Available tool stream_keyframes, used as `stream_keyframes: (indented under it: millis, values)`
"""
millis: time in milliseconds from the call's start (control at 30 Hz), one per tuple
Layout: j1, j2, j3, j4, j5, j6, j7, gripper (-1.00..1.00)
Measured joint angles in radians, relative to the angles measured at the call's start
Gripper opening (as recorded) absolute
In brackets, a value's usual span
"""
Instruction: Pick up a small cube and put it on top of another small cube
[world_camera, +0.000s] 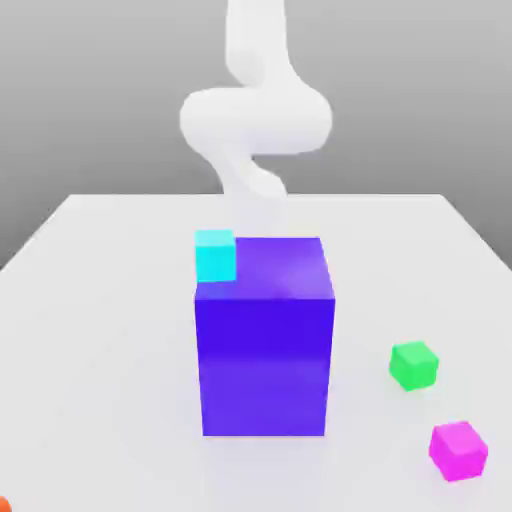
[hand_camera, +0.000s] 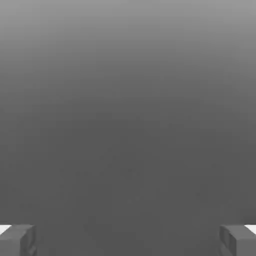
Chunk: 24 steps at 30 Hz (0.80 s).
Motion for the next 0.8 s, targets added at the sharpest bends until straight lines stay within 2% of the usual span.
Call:
stream_keyframes:
  millis: [400, 633, 800]
  values:
    - [0.286, 0.406, -0.083, -0.039, 0.126, 0.138, -0.55, 0.0]
    - [0.393, 0.637, -0.06, -0.062, 0.174, 0.219, -0.848, 0.0]
    - [0.452, 0.796, -0.033, -0.08, 0.153, 0.283, -1.022, 0.0]
